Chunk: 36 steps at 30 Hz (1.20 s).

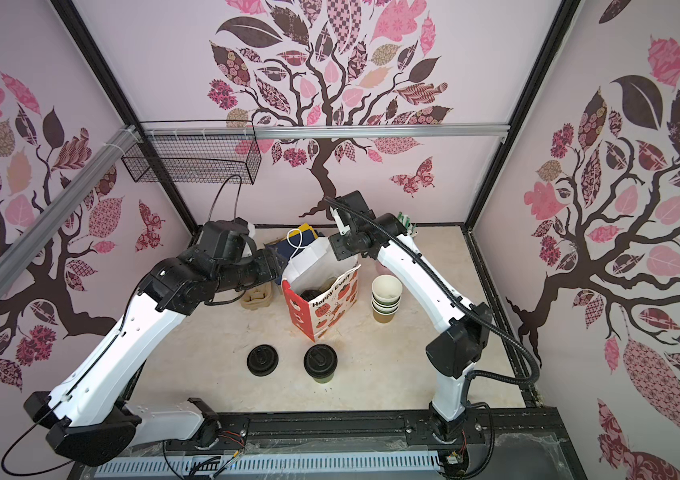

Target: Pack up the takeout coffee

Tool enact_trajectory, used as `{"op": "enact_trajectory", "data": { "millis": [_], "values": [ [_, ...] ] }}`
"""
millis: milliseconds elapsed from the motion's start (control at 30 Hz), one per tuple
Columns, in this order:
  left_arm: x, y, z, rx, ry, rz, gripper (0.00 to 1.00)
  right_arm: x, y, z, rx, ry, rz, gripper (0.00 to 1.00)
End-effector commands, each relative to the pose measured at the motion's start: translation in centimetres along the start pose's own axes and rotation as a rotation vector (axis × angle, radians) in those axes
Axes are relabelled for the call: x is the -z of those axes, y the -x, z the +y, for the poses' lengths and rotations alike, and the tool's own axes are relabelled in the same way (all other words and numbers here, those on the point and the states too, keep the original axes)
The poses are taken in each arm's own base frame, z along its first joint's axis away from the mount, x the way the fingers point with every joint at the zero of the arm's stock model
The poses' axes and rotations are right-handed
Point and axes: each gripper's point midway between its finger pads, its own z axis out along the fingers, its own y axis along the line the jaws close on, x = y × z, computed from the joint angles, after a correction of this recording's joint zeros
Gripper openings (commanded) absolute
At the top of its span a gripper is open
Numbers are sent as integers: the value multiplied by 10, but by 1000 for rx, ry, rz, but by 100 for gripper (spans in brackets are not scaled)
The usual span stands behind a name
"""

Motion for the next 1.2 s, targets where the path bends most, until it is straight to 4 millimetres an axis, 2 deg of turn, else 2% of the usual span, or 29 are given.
{"op": "enact_trajectory", "data": {
  "millis": [0,200,333,467,767,1167],
  "values": [
    [-18,-33,5,54,44,100,60,-16,0,-11,49,-42,28,59],
    [-25,-41,7,101,44,114,63,-32,10,-18,37,-52,12,35],
    [-32,-42,3,110,46,130,63,-34,11,-12,18,-4,9,17],
    [-42,-46,9,134,109,166,63,-32,5,-3,1,49,18,4],
    [-55,-46,13,137,181,194,57,-16,-3,0,-90,75,-3,2],
    [-57,-42,19,80,226,193,16,5,-11,-1,-220,89,-18,1]
  ]
}}
